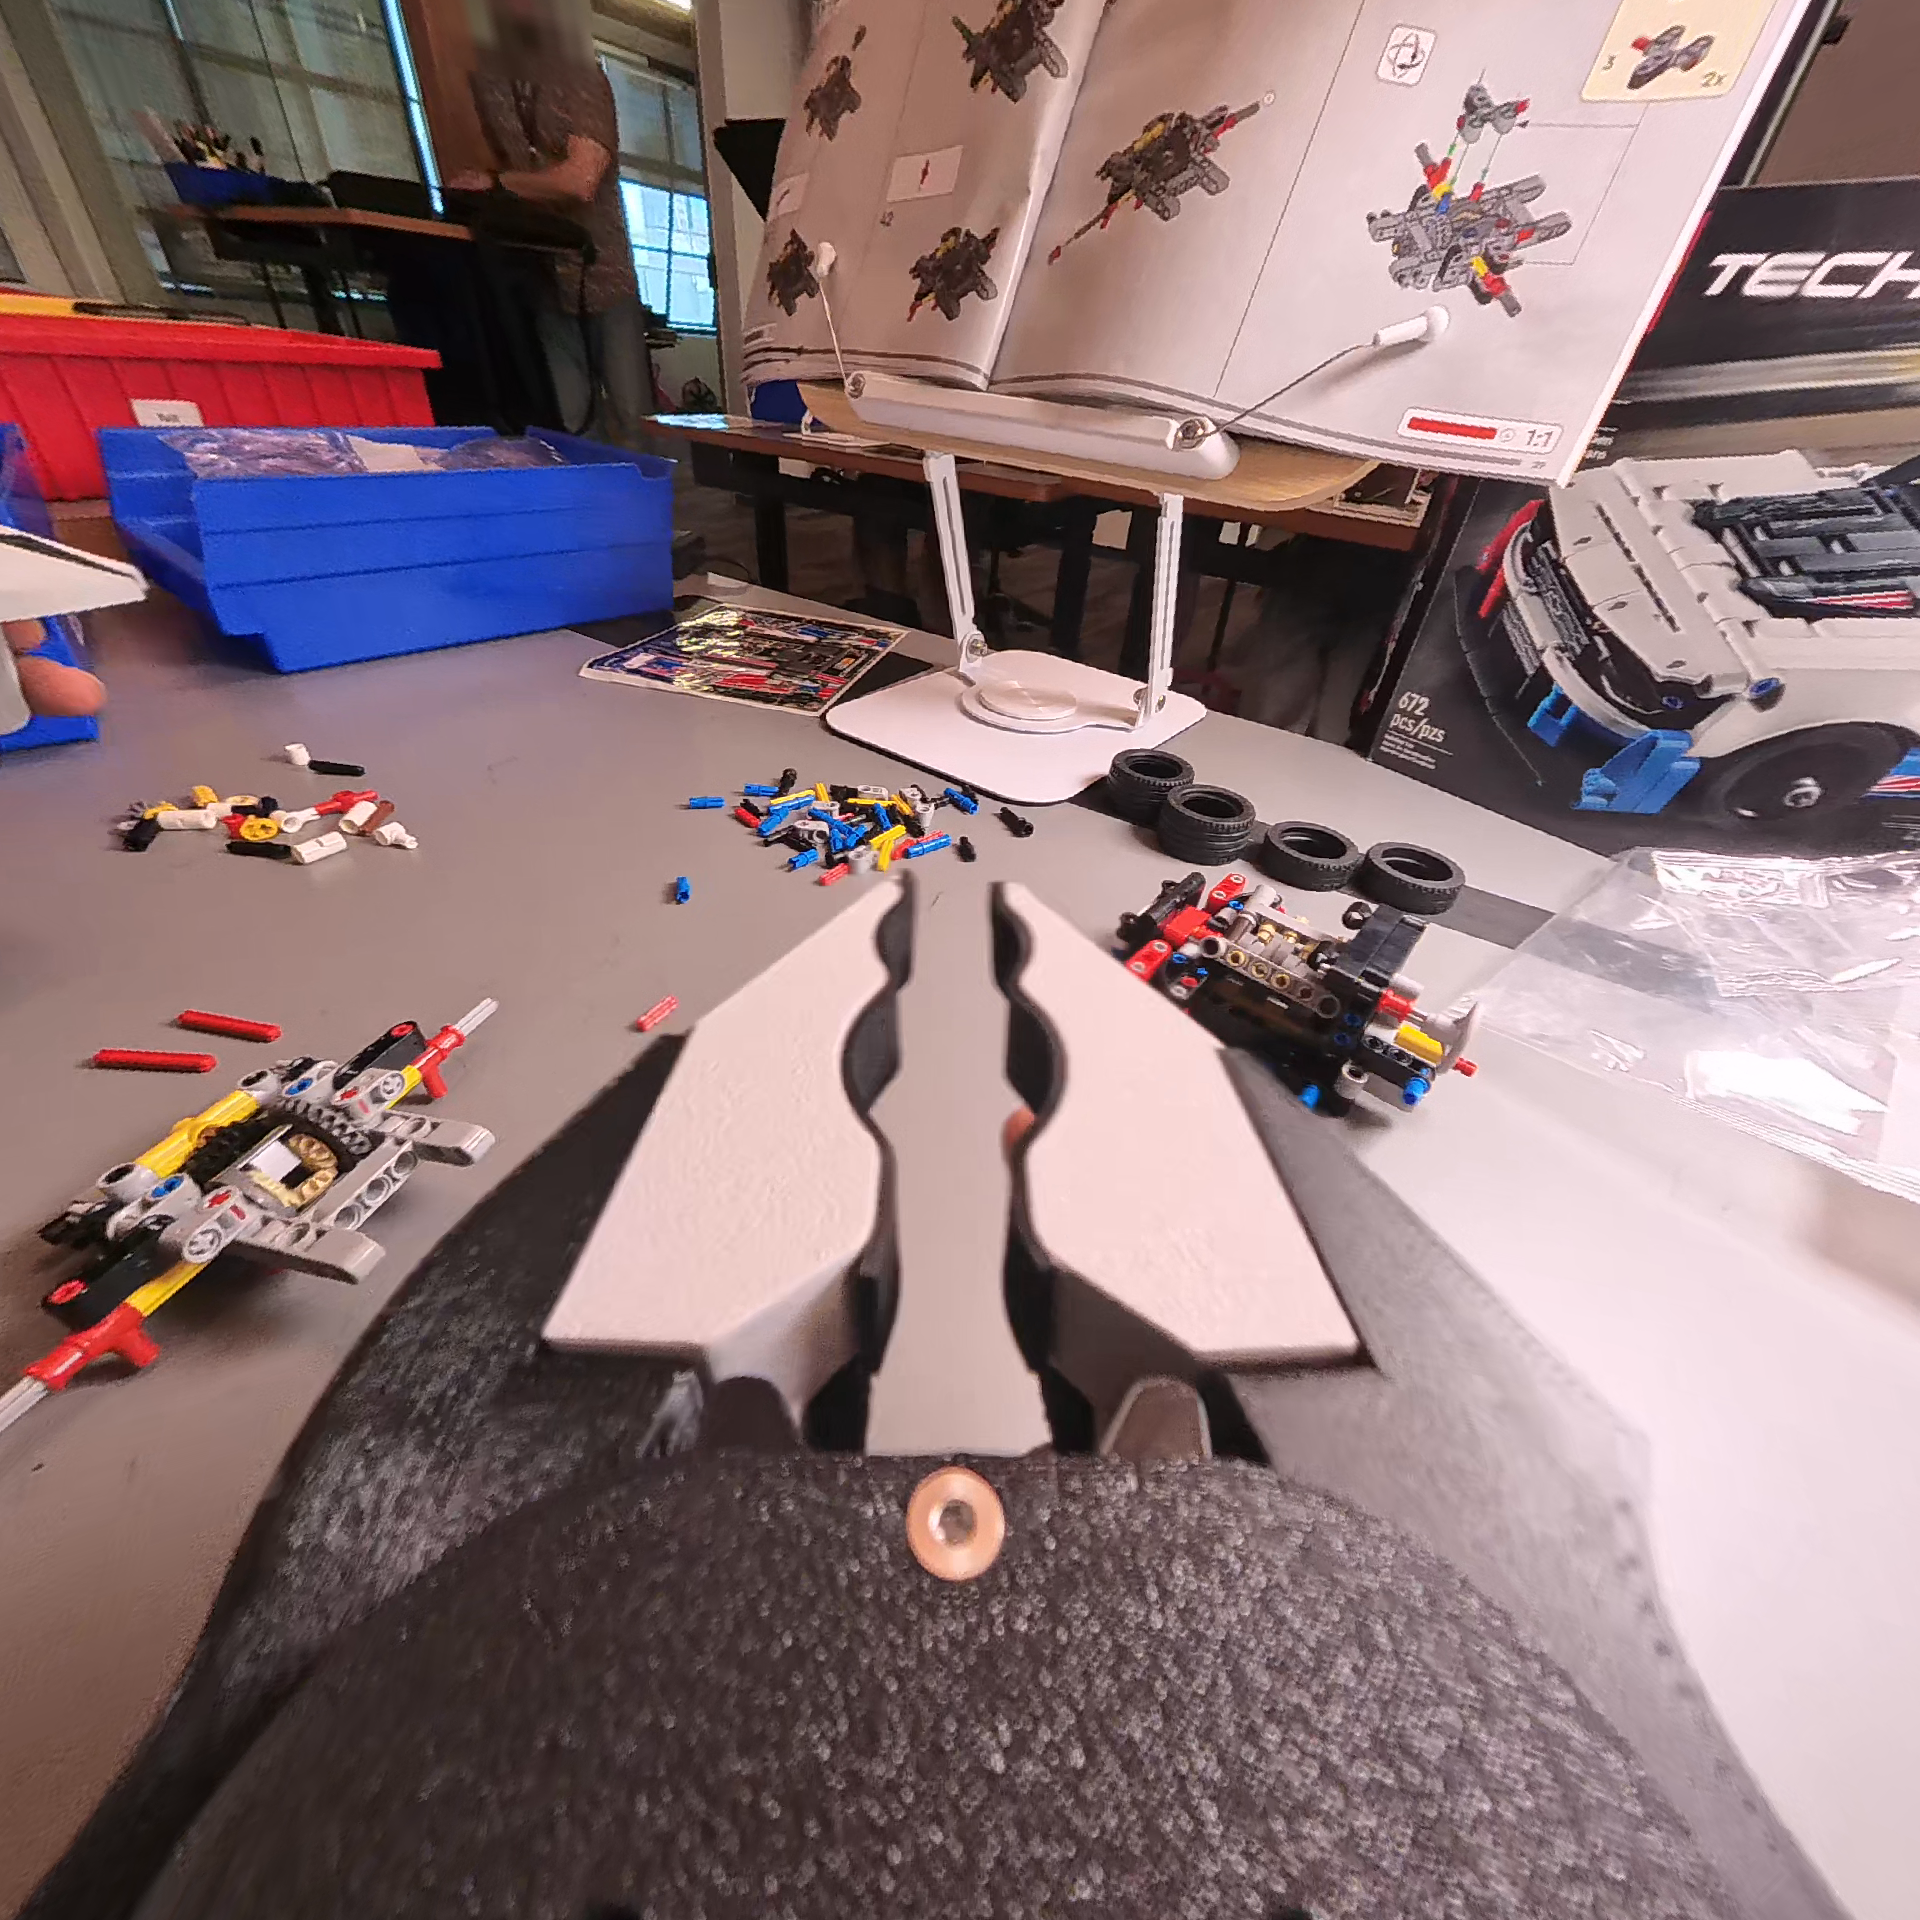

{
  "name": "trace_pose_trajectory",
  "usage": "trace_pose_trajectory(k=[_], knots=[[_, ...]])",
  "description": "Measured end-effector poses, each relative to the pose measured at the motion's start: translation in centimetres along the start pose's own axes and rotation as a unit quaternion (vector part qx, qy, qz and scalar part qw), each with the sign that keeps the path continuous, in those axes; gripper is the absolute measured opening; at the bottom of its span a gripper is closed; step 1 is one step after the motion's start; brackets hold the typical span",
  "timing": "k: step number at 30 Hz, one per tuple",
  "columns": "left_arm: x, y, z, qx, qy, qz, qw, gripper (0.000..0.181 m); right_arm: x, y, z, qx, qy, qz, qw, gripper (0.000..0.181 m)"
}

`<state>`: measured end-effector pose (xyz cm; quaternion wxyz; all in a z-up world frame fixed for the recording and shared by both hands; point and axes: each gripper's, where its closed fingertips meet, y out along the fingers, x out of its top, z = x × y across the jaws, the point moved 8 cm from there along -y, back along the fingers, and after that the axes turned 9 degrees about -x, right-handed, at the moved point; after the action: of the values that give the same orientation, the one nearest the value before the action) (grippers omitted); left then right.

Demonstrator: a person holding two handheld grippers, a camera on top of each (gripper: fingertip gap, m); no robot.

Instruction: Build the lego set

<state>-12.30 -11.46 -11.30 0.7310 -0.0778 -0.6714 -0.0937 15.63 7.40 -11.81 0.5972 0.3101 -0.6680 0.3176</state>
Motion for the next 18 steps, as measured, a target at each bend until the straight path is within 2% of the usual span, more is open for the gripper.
trace_pose_trajectory(k=[1,8,18], knots=[[-0.01,-0.03,0.04,0.0,-0.003,0.001,1.0,0.0,0.04,-0.05,-0.12,-0.008,-0.001,-0.003,1.0,0.0],[0.03,-0.31,0.31,0.015,-0.003,0.003,1.0,0.0,0.2,-0.18,-0.36,-0.005,0.016,-0.008,1.0,0.0],[0.16,-0.75,0.57,0.018,-0.029,0.005,0.999,0.0,0.42,-0.58,-0.34,-0.006,-0.009,-0.016,1.0,0.0]])
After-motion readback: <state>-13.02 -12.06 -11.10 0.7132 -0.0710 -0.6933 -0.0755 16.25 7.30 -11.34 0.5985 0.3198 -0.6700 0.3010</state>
